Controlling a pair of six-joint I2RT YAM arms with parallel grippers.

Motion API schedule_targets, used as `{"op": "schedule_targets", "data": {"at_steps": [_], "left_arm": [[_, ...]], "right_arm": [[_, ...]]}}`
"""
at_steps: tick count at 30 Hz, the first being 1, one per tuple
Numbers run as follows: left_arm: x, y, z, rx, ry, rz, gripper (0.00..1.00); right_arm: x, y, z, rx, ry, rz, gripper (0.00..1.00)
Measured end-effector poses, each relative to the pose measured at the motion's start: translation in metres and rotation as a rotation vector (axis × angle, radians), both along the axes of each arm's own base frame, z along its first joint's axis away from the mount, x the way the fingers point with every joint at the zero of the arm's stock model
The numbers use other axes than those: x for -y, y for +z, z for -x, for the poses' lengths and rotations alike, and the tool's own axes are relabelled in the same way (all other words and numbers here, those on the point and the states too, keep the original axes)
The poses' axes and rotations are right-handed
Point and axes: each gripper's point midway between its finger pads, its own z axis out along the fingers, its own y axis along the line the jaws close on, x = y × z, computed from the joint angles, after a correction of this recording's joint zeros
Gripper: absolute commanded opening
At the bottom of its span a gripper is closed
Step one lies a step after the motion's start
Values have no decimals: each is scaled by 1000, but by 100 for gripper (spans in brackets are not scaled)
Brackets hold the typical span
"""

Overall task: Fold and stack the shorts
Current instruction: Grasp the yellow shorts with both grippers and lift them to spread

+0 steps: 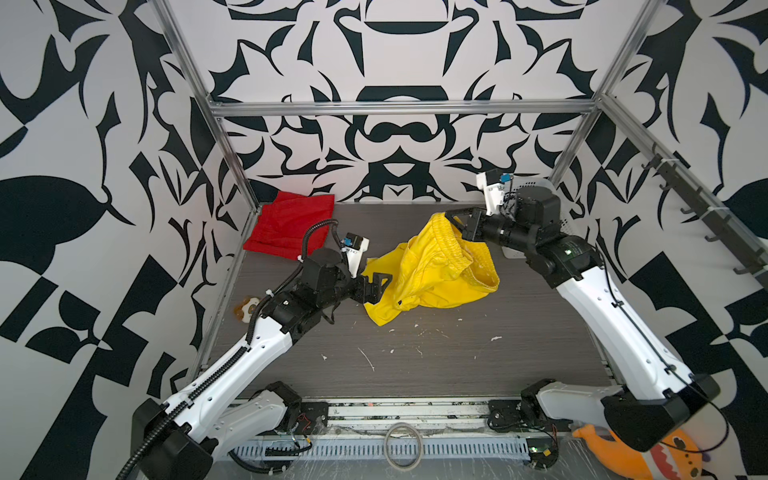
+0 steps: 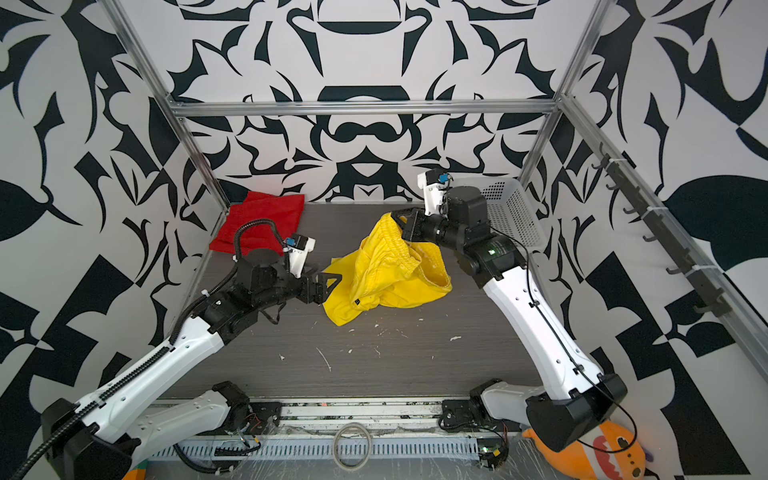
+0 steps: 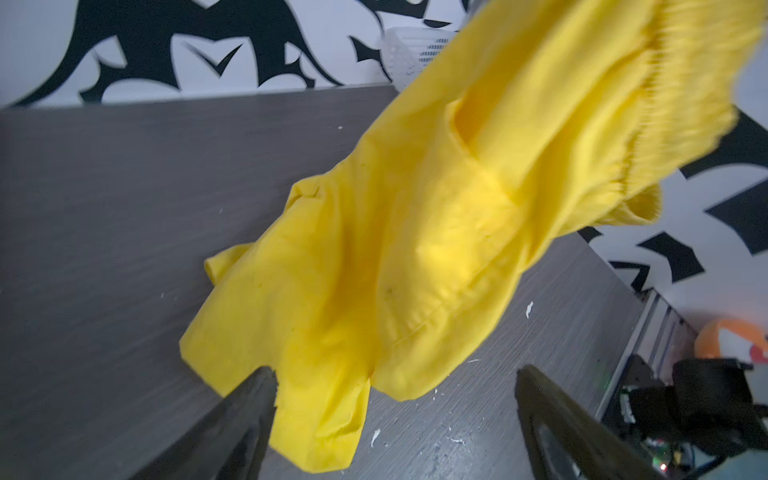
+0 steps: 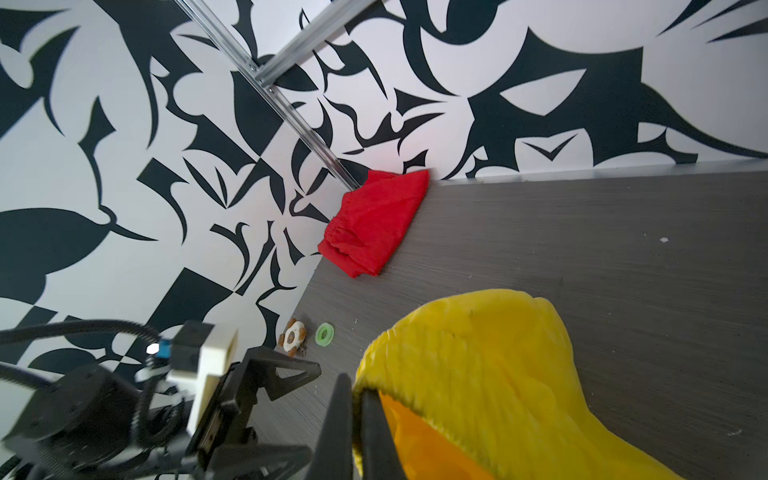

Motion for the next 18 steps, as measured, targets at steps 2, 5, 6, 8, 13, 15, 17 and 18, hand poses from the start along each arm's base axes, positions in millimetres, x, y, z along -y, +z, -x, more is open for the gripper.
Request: {"op": "schedule_targets", "data": {"at_steps": [2, 5, 6, 8, 13, 15, 17, 18], "left_arm": [[20, 4, 13, 70, -92, -35, 94], [46, 2, 22, 124, -182, -85, 93], [52, 1, 20, 134, -190, -98, 94], [65, -4, 12, 159, -173, -136, 96], [90, -19, 2, 205, -122, -183, 98], [100, -26, -1, 214, -103, -190, 99], [107, -32, -4, 216, -76, -190, 99], [108, -33, -7, 214, -60, -186, 100]], "right_arm": [[-10, -8, -1, -24, -2, 9, 0], [-19, -16, -2, -47, -22, 19, 0], [-20, -18, -2, -55, -33, 17, 0], [-21, -23, -2, -80, -69, 6, 0], [-26, -35, -3, -132, -179, -17, 0], [-29, -36, -3, -142, -218, -36, 0], [-32, -38, -3, -147, -254, -63, 0], [-33, -39, -3, -150, -271, -74, 0]]}}
